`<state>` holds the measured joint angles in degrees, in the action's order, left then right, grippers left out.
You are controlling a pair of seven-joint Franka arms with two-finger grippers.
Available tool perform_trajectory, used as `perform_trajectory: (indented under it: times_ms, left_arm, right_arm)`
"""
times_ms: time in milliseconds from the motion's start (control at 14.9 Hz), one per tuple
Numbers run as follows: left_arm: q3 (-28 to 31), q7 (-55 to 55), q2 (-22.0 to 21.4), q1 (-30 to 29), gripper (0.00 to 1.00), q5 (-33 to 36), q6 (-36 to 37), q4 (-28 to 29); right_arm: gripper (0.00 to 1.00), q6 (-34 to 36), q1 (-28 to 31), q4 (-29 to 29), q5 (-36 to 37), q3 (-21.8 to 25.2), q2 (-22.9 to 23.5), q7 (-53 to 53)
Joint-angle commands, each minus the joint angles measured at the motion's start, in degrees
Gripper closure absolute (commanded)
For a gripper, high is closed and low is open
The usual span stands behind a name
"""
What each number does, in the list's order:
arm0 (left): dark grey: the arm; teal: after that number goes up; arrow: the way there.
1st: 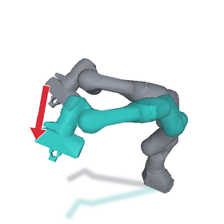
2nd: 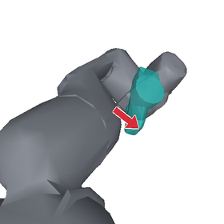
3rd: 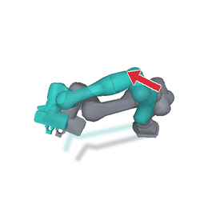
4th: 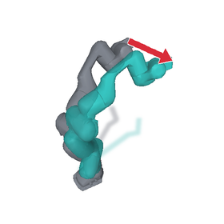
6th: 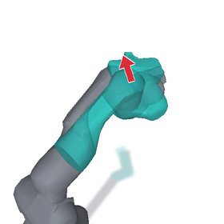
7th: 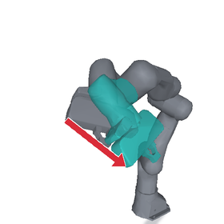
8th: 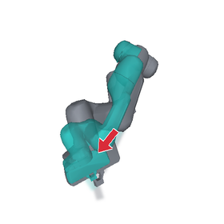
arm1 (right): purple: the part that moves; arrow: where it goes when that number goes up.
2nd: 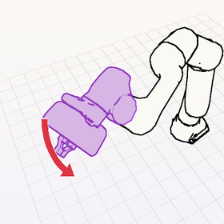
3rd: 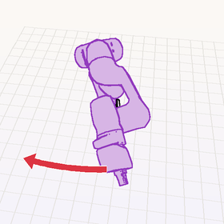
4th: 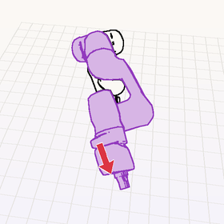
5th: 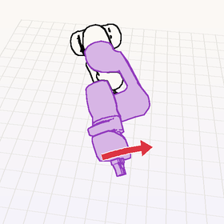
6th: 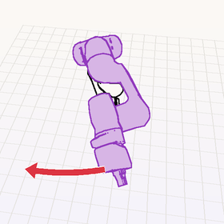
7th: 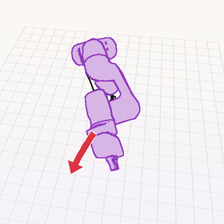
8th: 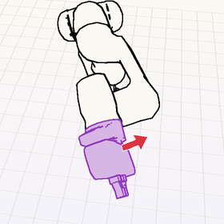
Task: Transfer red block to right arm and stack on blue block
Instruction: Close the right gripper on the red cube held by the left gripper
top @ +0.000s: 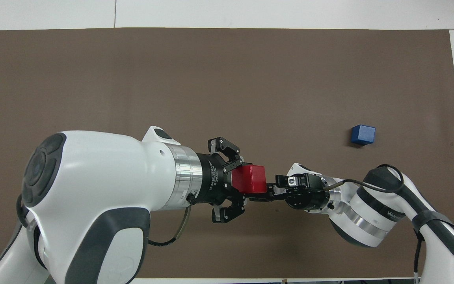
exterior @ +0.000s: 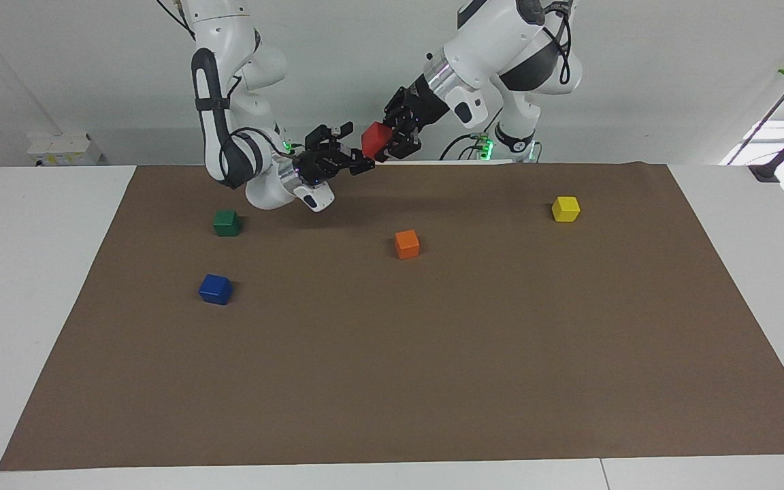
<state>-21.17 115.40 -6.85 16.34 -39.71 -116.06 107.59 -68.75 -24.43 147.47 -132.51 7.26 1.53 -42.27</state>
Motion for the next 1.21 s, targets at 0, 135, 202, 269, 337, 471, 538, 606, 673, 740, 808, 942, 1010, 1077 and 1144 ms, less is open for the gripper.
perform_trajectory:
  times_ms: [0,135,202,269,337,471,538,606,673,740,808,942,1010,1077,1144]
  left_arm:
    - [0.69,1.84,-2.29,1.15,1.0,-2.03,-0.83,2.36]
    - [0.69,2.55,-2.47,1.15,1.0,-2.21,-0.66,2.36]
    - [0.69,2.55,-2.47,1.15,1.0,-2.21,-0.31,2.45]
    - [0.69,2.55,-2.64,1.15,1.0,-2.21,-0.13,2.89]
    - [0.69,2.55,-2.99,1.15,1.0,-2.21,-0.04,3.24]
    - [0.69,2.46,-3.09,1.15,1.0,-2.21,0.22,3.59]
    - [0.69,2.46,-3.26,1.15,1.0,-2.21,0.31,3.59]
    - [0.69,2.46,-3.26,1.15,1.0,-2.21,0.4,3.59]
    - [0.78,2.38,-3.26,1.15,1.0,-2.12,0.49,3.59]
    - [0.69,1.85,-3.35,1.15,1.0,-2.04,0.57,3.51]
    - [0.61,1.59,-3.52,1.41,0.69,-1.95,0.49,3.51]
    - [0.52,1.59,-4.22,2.82,0.0,-1.42,0.22,3.51]
    - [0.52,1.24,-4.4,2.56,0.0,-1.42,0.4,3.51]
    - [0.69,0.71,-4.93,2.21,0.0,-1.42,0.49,3.42]
    - [1.13,0.18,-5.54,1.86,0.0,-1.51,0.57,3.42]
  right_arm:
    - [0.0,-1.47,-1.05,-0.61,-1.79,-0.14,0.14,-1.76]
    - [0.0,-1.48,-1.05,-0.61,-1.79,-0.06,0.14,-1.94]
    - [0.0,-1.48,-1.05,-0.61,-1.79,-0.06,0.23,-1.94]
    - [0.09,-1.56,-1.05,-0.7,-1.88,-0.06,0.23,-1.94]
    - [0.31,-1.83,-0.97,-0.78,-1.79,-0.06,0.23,-1.94]
    - [1.0,-2.88,-1.05,-1.4,-1.88,-0.06,0.23,-2.47]
    - [1.0,-3.67,-1.05,-1.57,-1.79,-0.06,-0.03,-2.21]
    - [1.0,-4.46,-1.05,-1.66,-1.79,-0.06,-0.47,-2.29]
    - [1.0,-4.81,-0.97,-1.66,-1.79,-0.06,-0.47,-2.12]
    - [1.0,-4.9,-0.97,-1.92,-1.79,-0.06,-0.56,-2.12]
    - [1.0,-4.9,-0.97,-2.19,-1.79,-0.06,-0.56,-2.03]
    - [1.0,-5.08,-0.97,-2.98,-1.79,-0.06,-0.47,-1.86]
    - [1.0,-5.43,-0.97,-3.33,-1.79,-0.06,-0.47,-1.77]
    - [1.0,-5.52,-0.97,-3.51,-1.79,-0.06,-0.47,-1.85]
    - [1.0,-5.52,-0.88,-3.68,-1.79,-0.06,-0.47,-1.86]
